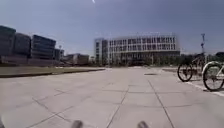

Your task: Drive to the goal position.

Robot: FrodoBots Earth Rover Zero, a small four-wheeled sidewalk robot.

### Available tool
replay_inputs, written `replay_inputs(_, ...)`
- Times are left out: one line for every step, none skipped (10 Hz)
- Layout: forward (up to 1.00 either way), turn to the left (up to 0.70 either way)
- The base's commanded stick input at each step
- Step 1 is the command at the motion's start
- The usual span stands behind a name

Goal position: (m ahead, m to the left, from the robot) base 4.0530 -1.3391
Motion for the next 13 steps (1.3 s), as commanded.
replay_inputs(0.85, 0.00)
replay_inputs(0.85, 0.00)
replay_inputs(0.85, 0.00)
replay_inputs(0.85, 0.00)
replay_inputs(0.85, 0.00)
replay_inputs(0.85, 0.00)
replay_inputs(0.85, 0.00)
replay_inputs(0.85, -0.05)
replay_inputs(0.85, -0.18)
replay_inputs(0.85, -0.30)
replay_inputs(0.85, -0.22)
replay_inputs(0.85, 0.00)
replay_inputs(0.85, 0.00)
